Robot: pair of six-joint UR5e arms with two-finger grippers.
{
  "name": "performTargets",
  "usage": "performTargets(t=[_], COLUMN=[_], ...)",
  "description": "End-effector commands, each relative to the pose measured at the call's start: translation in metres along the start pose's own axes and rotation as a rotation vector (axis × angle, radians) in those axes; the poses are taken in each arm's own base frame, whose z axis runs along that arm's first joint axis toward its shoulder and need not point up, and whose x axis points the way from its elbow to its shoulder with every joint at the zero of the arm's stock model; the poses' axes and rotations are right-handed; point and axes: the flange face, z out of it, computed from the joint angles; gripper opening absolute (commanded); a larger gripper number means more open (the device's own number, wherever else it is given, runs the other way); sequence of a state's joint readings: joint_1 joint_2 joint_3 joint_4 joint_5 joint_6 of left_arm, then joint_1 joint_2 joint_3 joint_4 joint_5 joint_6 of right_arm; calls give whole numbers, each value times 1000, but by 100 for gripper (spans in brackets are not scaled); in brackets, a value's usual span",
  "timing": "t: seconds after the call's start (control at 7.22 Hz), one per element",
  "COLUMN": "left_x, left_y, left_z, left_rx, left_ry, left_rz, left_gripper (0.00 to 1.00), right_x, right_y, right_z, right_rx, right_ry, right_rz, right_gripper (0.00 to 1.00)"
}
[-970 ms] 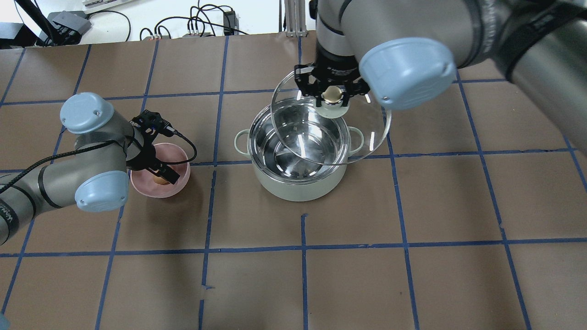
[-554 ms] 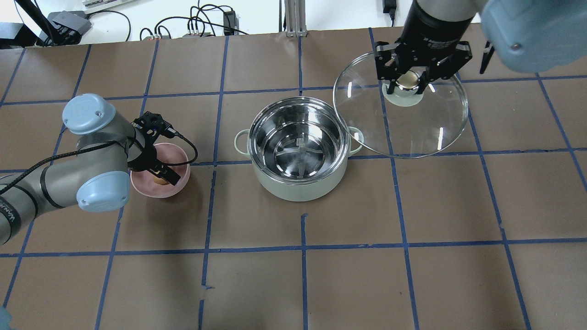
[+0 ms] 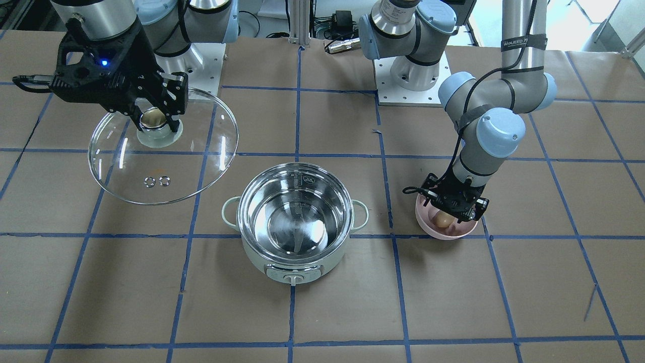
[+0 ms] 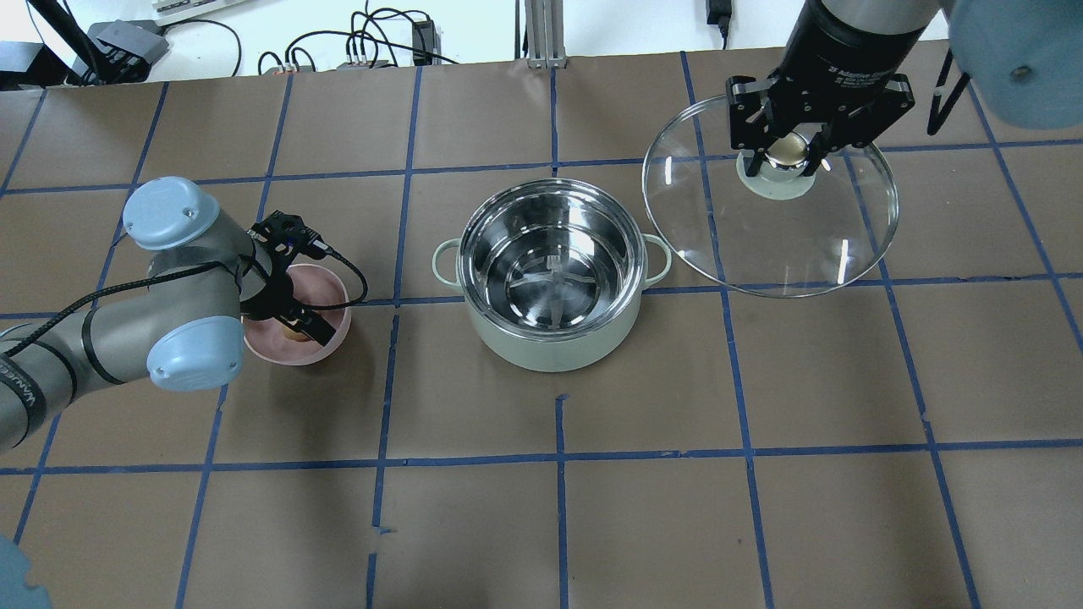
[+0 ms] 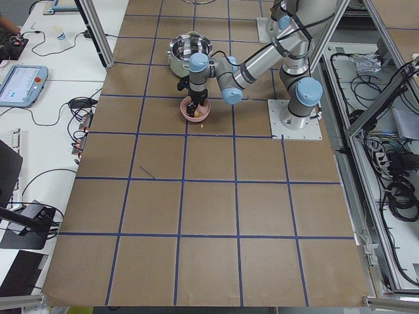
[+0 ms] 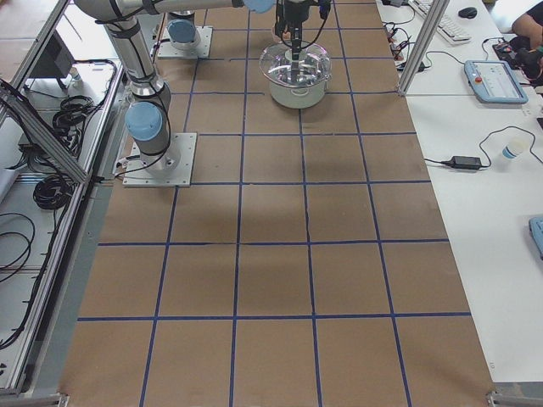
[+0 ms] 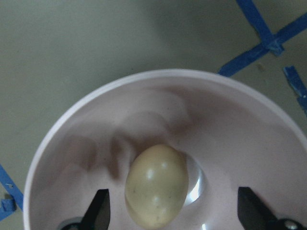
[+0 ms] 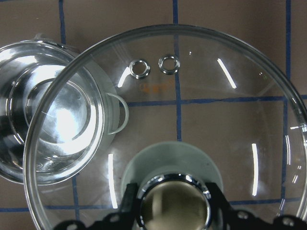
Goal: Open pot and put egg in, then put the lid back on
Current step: 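Carry the lid away from the pot with the right gripper, then lower the left gripper into the pink bowl and close on the egg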
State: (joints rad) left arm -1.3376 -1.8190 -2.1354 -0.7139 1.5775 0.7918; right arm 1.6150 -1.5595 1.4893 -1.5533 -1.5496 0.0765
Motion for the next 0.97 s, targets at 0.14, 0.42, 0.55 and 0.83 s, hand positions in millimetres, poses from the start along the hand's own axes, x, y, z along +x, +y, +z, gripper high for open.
performTargets(t=[0.14, 0.42, 0.55, 0.83], left_x=[0, 0, 0, 0], left_y=[0, 0, 0, 0], left_z=[4, 7, 10, 11], left_rx=[-6, -10, -12, -13], left_ry=[4, 11, 15, 16], left_rz=[0, 0, 0, -2], left_gripper=[91, 91, 90, 84], right_x=[-1, 0, 0, 0], right_y=[5, 5, 5, 5], right_z=[-2, -1, -1, -1], right_rx=[-10, -13, -13, -13], right_ry=[0, -1, -1, 1], right_rz=[-3, -7, -10, -9], right_gripper=[2, 3, 3, 3])
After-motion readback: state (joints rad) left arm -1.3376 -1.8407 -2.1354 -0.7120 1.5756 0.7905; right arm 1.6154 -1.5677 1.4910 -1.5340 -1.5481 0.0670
